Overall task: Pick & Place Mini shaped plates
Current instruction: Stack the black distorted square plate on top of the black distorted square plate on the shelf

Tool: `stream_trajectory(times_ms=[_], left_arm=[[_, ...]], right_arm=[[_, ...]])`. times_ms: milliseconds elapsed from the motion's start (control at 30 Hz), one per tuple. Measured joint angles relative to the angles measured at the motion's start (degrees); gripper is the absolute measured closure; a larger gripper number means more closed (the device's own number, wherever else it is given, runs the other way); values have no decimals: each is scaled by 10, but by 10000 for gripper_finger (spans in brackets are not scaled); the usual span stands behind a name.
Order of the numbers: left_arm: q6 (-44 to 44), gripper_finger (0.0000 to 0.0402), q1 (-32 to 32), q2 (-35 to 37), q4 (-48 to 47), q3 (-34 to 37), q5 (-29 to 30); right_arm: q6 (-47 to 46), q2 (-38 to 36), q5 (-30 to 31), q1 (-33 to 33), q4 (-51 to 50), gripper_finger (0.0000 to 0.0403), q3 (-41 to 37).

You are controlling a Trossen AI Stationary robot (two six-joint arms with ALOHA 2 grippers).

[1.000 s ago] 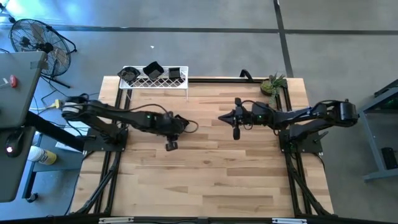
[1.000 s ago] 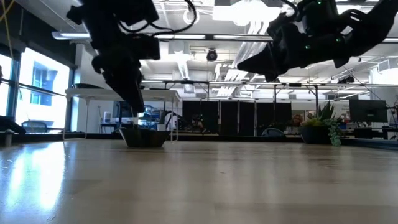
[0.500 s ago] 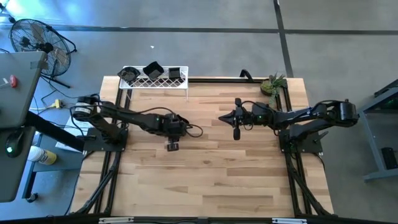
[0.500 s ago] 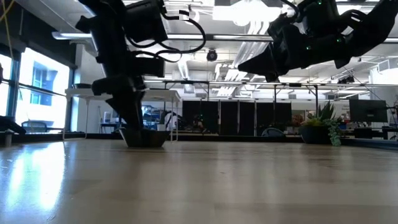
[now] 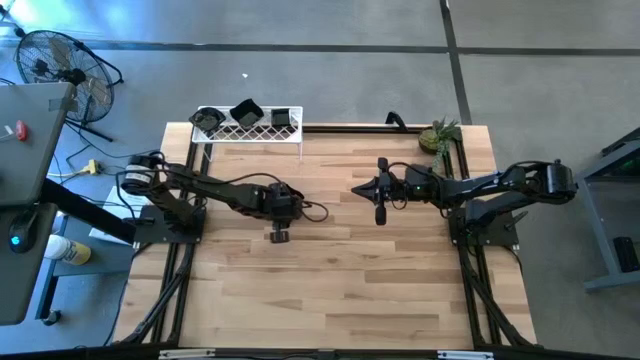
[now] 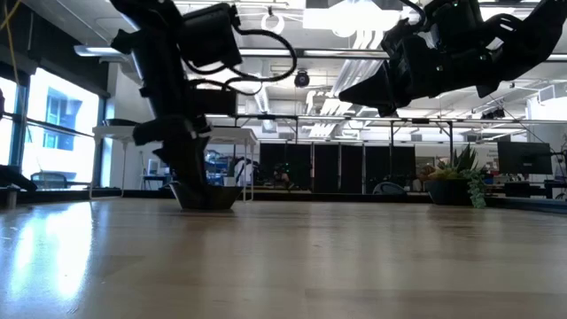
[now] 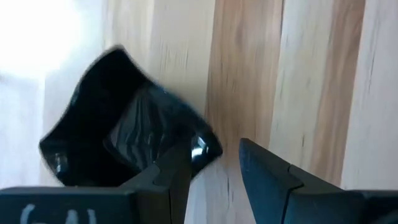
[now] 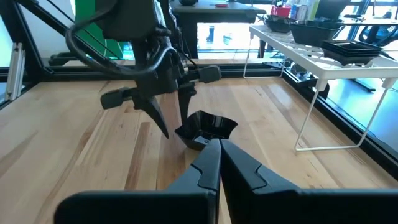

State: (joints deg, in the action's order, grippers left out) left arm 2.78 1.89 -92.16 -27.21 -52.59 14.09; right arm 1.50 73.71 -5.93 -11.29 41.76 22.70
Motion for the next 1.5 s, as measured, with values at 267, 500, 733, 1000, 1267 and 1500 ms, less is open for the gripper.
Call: stream_trajectory(times_ms=[267,500,733,1000,1267,1500], left_arm=[[-2,297,0,-5,7,0,18],[-19,388,0,-5,4,0,-3],[-26,398,0,8,-28,-26,-11],[-45,400,0,48,-145,-121,-11],[-11,401,-18,137,-303,-199,57],[-7,401,-111,213,-395,-260,106]], right_arm=[[1,0,0,0,-3,401,0],[3,0,1,0,-3,398,0],[5,0,1,0,-3,397,0],[5,0,2,0,-5,401,0],[5,0,2,0,-9,399,0],[5,0,2,0,-9,397,0]])
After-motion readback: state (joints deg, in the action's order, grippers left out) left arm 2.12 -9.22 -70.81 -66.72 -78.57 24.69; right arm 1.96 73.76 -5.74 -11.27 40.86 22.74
